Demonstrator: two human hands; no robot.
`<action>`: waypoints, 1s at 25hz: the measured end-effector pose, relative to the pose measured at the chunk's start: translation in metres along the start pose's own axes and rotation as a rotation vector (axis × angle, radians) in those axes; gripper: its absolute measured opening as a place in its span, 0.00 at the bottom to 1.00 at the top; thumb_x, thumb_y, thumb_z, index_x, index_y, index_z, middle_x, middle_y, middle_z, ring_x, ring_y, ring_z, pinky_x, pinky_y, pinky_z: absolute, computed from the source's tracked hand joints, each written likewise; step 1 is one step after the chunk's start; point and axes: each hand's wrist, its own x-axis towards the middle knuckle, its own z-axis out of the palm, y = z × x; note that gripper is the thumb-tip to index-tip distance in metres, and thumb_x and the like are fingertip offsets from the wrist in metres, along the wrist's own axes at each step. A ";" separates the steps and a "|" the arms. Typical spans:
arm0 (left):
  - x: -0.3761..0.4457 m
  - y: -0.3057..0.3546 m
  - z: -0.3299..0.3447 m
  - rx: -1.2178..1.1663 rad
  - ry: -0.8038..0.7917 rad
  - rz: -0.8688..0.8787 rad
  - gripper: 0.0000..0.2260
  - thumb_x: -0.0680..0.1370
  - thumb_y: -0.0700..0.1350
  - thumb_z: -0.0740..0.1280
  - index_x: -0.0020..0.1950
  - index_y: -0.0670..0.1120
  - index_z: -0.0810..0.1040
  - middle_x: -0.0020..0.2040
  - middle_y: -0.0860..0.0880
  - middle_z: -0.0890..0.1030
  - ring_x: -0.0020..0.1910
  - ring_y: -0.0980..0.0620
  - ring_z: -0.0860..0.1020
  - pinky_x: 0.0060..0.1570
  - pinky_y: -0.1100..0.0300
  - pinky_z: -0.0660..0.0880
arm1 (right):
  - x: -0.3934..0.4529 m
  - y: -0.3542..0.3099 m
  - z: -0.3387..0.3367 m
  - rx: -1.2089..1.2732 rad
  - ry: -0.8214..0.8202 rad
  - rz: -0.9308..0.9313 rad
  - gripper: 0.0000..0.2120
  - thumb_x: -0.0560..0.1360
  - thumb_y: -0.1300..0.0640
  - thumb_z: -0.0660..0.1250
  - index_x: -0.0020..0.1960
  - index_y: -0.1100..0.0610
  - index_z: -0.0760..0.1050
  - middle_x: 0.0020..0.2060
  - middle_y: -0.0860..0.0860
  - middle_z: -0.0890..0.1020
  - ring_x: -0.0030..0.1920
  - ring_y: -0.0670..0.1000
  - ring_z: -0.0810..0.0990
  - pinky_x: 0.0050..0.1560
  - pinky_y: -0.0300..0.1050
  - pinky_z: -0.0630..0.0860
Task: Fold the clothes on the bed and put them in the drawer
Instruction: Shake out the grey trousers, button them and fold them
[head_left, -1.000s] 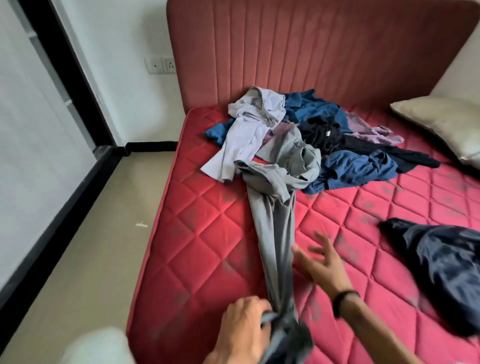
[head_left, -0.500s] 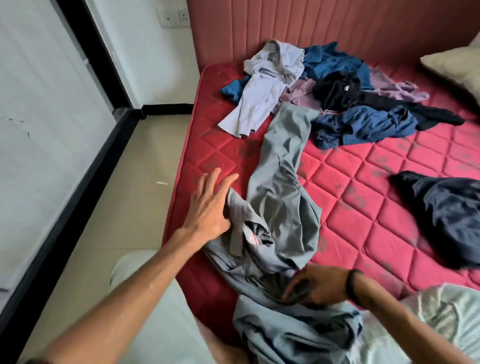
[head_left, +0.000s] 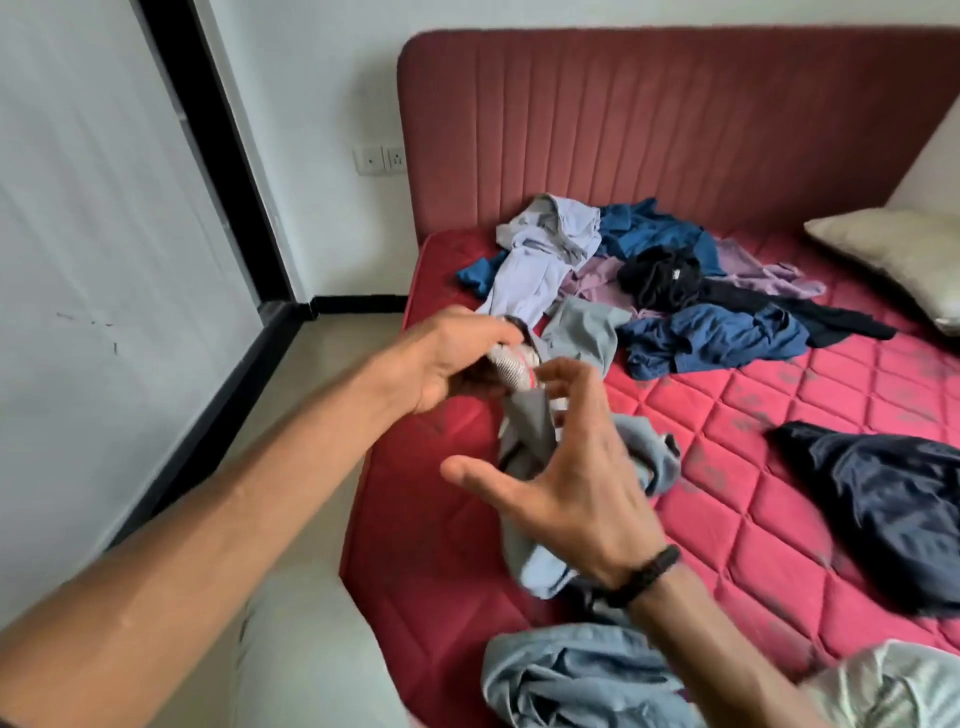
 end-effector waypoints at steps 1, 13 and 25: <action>-0.004 0.021 -0.002 -0.018 0.052 0.062 0.08 0.81 0.37 0.67 0.42 0.41 0.80 0.30 0.47 0.81 0.23 0.55 0.79 0.23 0.64 0.75 | 0.008 -0.005 0.005 -0.030 0.015 0.004 0.45 0.65 0.35 0.79 0.73 0.49 0.62 0.63 0.48 0.73 0.62 0.46 0.74 0.60 0.37 0.71; -0.105 0.224 -0.073 0.439 0.216 0.741 0.30 0.74 0.72 0.61 0.50 0.46 0.82 0.48 0.54 0.82 0.50 0.56 0.80 0.56 0.58 0.75 | 0.228 -0.171 -0.141 0.203 0.027 -0.395 0.23 0.77 0.40 0.71 0.38 0.59 0.72 0.31 0.47 0.72 0.34 0.44 0.70 0.34 0.44 0.69; -0.134 0.396 -0.130 0.030 0.313 0.982 0.19 0.61 0.55 0.80 0.46 0.46 0.84 0.44 0.44 0.81 0.41 0.51 0.78 0.48 0.57 0.73 | 0.223 -0.160 -0.229 0.356 -0.566 -0.056 0.24 0.77 0.33 0.65 0.64 0.48 0.80 0.60 0.45 0.84 0.60 0.46 0.82 0.65 0.46 0.78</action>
